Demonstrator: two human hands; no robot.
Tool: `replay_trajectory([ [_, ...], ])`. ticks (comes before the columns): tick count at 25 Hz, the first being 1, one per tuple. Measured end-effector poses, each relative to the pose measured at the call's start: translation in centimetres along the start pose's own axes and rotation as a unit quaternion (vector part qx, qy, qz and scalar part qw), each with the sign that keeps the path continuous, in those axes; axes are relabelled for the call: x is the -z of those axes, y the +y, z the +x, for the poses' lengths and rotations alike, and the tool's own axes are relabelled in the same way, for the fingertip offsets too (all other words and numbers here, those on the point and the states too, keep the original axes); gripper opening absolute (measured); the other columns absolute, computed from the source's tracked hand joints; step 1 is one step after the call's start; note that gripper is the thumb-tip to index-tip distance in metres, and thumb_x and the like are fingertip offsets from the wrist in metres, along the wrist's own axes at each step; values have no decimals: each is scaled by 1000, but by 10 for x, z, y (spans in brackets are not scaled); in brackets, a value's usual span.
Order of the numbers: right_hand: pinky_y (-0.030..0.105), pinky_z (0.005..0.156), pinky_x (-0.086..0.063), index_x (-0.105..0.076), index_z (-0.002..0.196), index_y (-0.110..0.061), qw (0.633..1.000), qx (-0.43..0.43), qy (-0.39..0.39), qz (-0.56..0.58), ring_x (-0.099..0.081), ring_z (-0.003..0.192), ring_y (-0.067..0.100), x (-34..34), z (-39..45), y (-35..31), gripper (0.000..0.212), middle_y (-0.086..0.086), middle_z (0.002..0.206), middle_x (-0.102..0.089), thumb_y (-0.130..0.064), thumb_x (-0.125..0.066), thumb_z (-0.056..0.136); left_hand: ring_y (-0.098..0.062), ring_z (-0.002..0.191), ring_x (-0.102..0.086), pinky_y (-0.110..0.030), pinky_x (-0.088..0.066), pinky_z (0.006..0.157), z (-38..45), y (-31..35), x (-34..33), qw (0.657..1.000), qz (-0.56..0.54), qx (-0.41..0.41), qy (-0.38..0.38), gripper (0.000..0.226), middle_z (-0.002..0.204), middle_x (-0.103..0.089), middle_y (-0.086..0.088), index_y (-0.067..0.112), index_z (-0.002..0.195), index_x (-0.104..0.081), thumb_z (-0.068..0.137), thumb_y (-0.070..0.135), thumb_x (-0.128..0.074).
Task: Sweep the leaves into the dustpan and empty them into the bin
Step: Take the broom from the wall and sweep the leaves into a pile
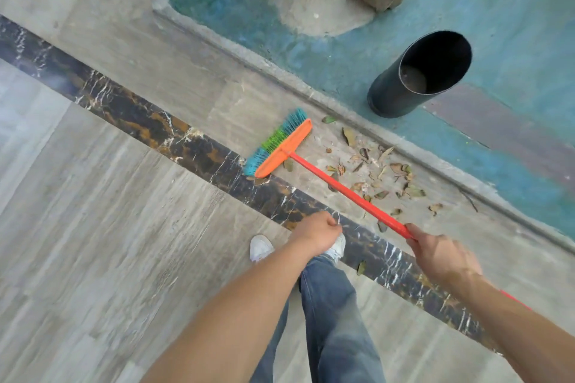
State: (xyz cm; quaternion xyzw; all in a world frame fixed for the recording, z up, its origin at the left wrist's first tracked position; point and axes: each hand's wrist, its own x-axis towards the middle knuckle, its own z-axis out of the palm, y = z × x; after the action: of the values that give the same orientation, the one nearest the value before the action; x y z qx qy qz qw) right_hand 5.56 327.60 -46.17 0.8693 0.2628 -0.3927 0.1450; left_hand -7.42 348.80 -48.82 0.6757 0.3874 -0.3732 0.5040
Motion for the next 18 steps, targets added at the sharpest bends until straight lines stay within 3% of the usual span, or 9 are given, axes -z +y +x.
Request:
replay_trajectory([
  [3, 27, 48, -43, -46, 130, -39, 1000, -24, 1, -13, -55, 56, 14, 27, -12, 53, 36, -10, 66, -51, -50, -27, 101, -24, 110, -59, -37, -47, 94, 3, 60, -19, 997, 60, -47, -17, 24, 120, -65, -2, 20, 109, -61, 93, 34, -50],
  [5, 28, 49, -42, -49, 124, -37, 1000, -19, 9, -11, -57, 57, 17, 42, -25, 71, 35, -7, 69, -55, -51, -27, 100, -26, 107, -61, -36, -47, 91, 7, 83, -28, 997, 62, -50, -8, 20, 117, -67, -6, 18, 103, -61, 95, 31, -48],
  [8, 32, 56, -45, -42, 126, -39, 1000, 12, 15, 0, -64, 69, 26, 54, -34, 58, 31, -2, 77, -62, -48, -29, 100, -29, 106, -61, -35, -44, 84, 23, 94, -40, 999, 35, -7, 3, 40, 111, -66, -11, 8, 110, -60, 100, 40, -38],
  [11, 37, 62, -45, -35, 135, -37, 996, 84, 31, 9, -68, 81, 33, 43, -12, -11, 35, 5, 88, -66, -37, -36, 100, -30, 100, -64, -37, -48, 83, 40, 75, -39, 989, -117, 82, 41, 47, 112, -64, -14, 5, 128, -44, 99, 41, -38],
  [14, 37, 66, -42, -33, 143, -30, 989, 135, 15, 58, -68, 93, 35, 23, 29, -109, 47, 11, 104, -67, -23, -41, 96, -30, 81, -68, -47, -60, 78, 74, 33, -8, 919, -321, 168, 160, 42, 101, -66, -15, 8, 122, -36, 89, 28, -50],
  [16, 38, 78, -45, -31, 146, -22, 981, 178, -24, 79, -64, 106, 35, 10, 60, -166, 52, 13, 118, -62, -16, -40, 95, -29, 72, -68, -43, -61, 60, 104, -6, 25, 886, -349, 205, 226, 34, 91, -67, -15, 7, 117, -38, 89, 21, -52],
  [18, 38, 87, -47, -33, 145, -19, 975, 201, -45, 84, -61, 112, 34, 6, 82, -193, 52, 13, 125, -60, -14, -42, 94, -25, 65, -66, -32, -55, 42, 126, -38, 54, 891, -337, 229, 200, 17, 84, -67, -13, 5, 109, -50, 94, 14, -48],
])
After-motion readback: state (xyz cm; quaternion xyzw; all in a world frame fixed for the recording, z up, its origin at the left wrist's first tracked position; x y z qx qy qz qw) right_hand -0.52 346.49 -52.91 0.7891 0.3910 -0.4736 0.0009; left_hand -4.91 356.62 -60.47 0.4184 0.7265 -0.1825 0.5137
